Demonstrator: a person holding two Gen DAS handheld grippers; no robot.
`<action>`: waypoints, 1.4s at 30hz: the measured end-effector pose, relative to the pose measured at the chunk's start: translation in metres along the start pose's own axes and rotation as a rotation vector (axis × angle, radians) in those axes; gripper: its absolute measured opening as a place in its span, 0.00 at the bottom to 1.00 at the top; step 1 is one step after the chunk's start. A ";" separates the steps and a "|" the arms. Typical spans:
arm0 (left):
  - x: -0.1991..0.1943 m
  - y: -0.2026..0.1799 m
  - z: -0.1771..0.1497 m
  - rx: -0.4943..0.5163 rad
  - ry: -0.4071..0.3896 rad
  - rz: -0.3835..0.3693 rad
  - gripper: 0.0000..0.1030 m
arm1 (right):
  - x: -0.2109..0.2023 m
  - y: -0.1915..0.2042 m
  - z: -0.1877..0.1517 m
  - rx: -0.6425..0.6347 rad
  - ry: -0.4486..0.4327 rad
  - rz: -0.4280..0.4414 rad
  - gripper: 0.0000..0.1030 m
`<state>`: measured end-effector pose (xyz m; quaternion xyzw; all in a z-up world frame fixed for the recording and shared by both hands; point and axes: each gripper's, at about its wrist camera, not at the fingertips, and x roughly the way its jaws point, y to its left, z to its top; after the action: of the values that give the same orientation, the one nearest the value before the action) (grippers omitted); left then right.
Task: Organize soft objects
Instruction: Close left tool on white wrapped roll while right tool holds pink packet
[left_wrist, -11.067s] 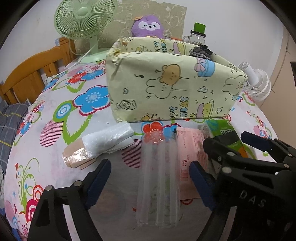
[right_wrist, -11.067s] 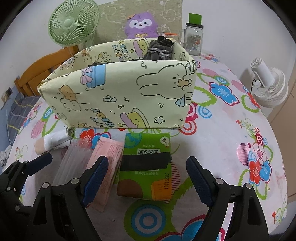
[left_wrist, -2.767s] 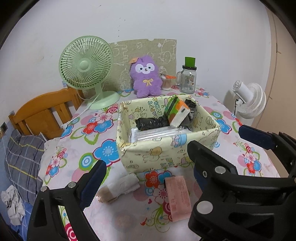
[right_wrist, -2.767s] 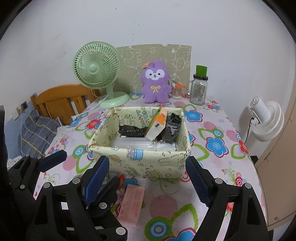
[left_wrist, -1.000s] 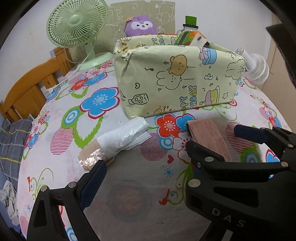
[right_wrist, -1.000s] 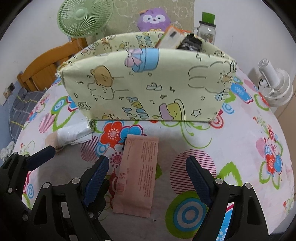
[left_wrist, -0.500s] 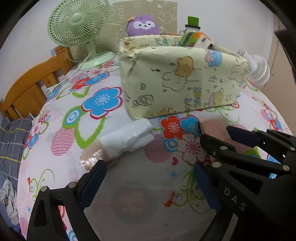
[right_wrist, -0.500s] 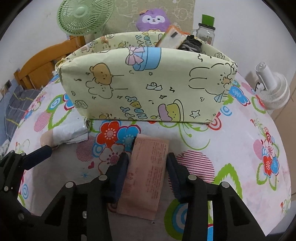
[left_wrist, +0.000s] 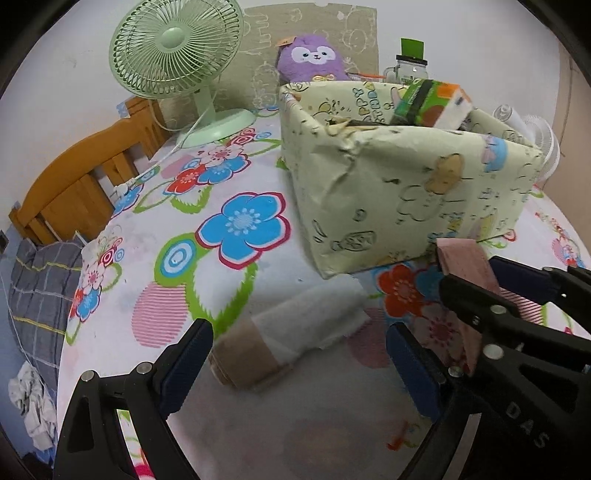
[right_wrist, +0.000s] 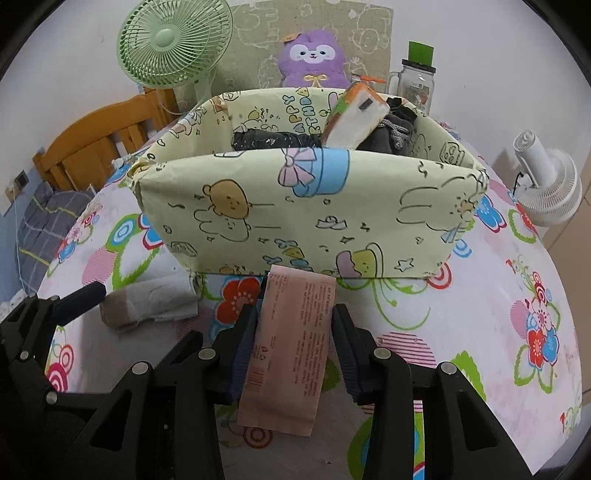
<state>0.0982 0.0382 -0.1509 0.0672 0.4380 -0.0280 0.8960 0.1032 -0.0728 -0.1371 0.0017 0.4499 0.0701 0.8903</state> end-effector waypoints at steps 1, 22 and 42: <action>0.002 0.002 0.001 -0.002 0.006 0.002 0.93 | 0.001 0.001 0.001 0.001 0.002 0.001 0.43; 0.000 -0.007 -0.002 -0.009 0.020 -0.136 0.44 | 0.009 0.002 0.004 0.014 0.024 -0.003 0.43; -0.024 -0.054 -0.009 -0.011 0.013 -0.171 0.33 | -0.012 -0.032 -0.013 0.046 0.004 0.019 0.43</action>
<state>0.0707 -0.0138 -0.1422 0.0246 0.4478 -0.1017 0.8880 0.0900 -0.1067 -0.1370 0.0263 0.4530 0.0684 0.8885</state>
